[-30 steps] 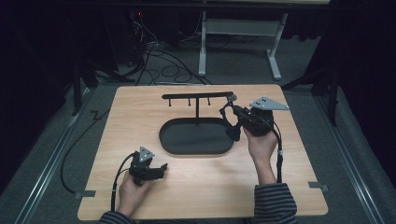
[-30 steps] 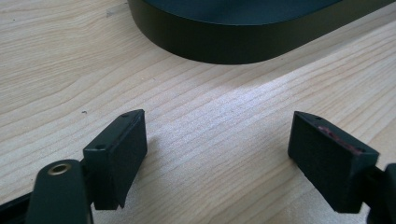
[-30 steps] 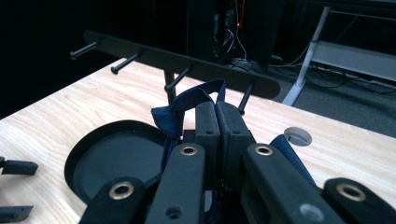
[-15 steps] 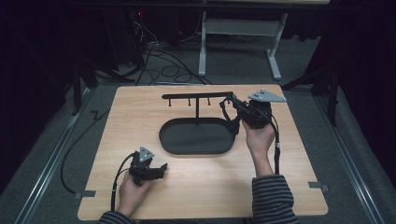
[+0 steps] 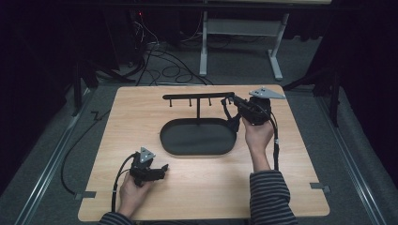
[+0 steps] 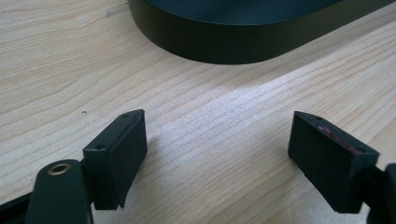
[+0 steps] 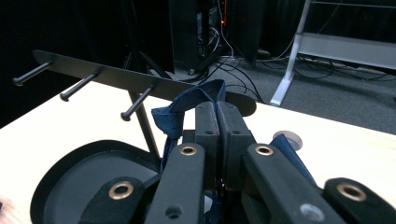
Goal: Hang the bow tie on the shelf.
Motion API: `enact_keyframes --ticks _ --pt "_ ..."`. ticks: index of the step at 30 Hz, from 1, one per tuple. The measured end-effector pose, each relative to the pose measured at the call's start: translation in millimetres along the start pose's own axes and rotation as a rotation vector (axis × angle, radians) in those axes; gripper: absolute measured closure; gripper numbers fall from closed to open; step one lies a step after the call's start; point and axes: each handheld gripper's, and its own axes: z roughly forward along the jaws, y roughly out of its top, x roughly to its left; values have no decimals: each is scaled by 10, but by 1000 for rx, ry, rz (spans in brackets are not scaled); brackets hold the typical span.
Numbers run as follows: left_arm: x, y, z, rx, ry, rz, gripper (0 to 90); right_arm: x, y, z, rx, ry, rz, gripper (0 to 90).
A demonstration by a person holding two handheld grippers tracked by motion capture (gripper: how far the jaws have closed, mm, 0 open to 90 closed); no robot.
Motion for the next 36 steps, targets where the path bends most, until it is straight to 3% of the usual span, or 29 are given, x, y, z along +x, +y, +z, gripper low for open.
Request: enact_keyframes --ticks 36 --pt "-1 0 0 -1 0 -1 201 -96 -111 197 63 -34 24 878"
